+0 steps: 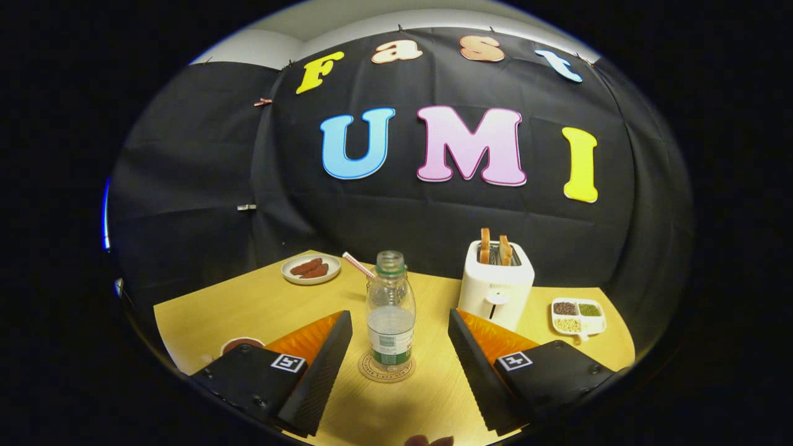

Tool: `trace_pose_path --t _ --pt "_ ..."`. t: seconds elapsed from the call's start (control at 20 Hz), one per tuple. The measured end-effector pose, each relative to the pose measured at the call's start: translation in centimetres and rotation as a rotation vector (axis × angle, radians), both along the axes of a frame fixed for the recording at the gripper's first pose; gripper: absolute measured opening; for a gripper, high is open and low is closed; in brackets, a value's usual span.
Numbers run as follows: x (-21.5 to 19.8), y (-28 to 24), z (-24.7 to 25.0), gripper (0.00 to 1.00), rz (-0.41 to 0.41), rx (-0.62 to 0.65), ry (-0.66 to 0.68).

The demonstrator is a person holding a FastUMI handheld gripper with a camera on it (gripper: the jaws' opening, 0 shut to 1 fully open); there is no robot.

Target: Take the bottle from table, then pour the juice into the cup, finally place the bottle on the coaster

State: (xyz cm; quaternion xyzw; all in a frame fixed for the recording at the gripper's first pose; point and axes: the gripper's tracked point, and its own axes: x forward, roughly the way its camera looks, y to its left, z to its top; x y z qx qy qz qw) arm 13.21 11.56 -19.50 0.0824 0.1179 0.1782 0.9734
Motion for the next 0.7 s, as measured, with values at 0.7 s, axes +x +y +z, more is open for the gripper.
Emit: trace_pose_path --t 0.7 --pt "-8.2 -6.0 13.6 0.98 -0.083 -0.081 -0.111"
